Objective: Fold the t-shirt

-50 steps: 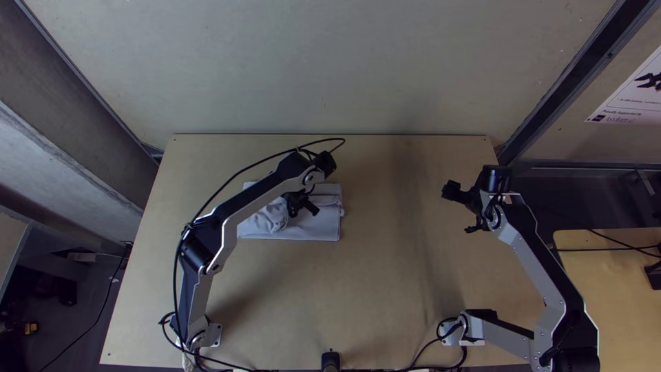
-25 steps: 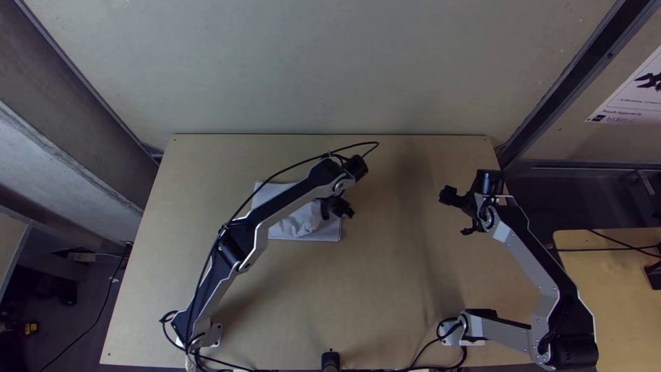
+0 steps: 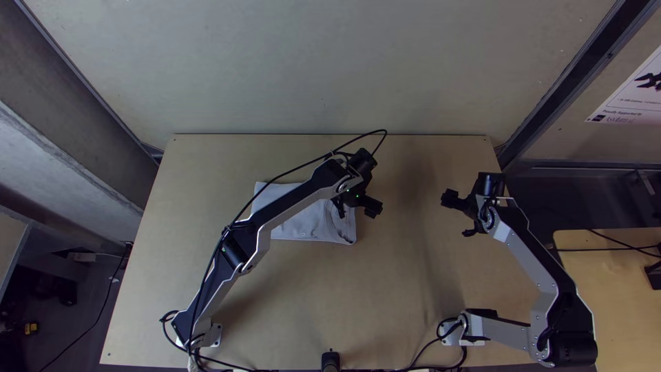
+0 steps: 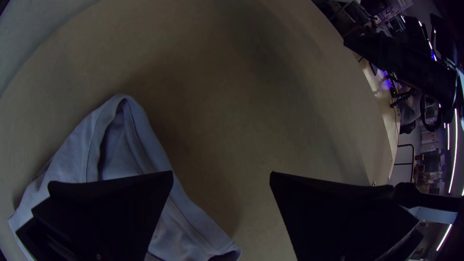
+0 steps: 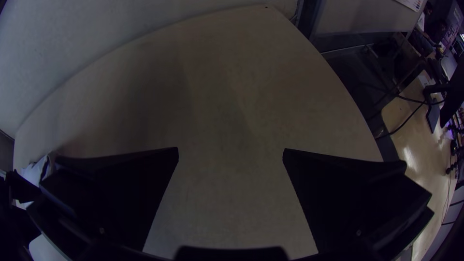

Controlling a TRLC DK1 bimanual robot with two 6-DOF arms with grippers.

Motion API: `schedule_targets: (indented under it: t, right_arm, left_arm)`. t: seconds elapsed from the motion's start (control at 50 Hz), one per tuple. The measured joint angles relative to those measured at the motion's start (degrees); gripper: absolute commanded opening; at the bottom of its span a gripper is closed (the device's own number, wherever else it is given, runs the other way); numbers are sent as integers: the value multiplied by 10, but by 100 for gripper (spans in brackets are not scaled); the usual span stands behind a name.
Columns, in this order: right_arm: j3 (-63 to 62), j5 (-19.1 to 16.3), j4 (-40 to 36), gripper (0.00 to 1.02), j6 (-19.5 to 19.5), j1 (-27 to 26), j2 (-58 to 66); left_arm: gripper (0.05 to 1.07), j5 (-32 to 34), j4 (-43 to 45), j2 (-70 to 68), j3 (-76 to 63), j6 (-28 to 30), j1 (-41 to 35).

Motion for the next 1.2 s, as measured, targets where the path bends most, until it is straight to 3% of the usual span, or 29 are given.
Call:
schedule_targets:
  t: [0.34,0.76,0.94,1.2]
  right_arm:
    - [117,0,5,99,-53,0,-19]
    - [381,0,-16,99,-119,17,-19]
    - [445,0,-22,99,-135,46,-33]
    - [401,-2,-21,99,-164,65,-135]
  left_arm:
    - [103,-27,-1,-98,-49,12,68]
    - [103,-33,7,-341,-175,88,282]
    - [103,-34,61,-479,-282,138,387]
    - [103,-34,190,-708,-479,194,520]
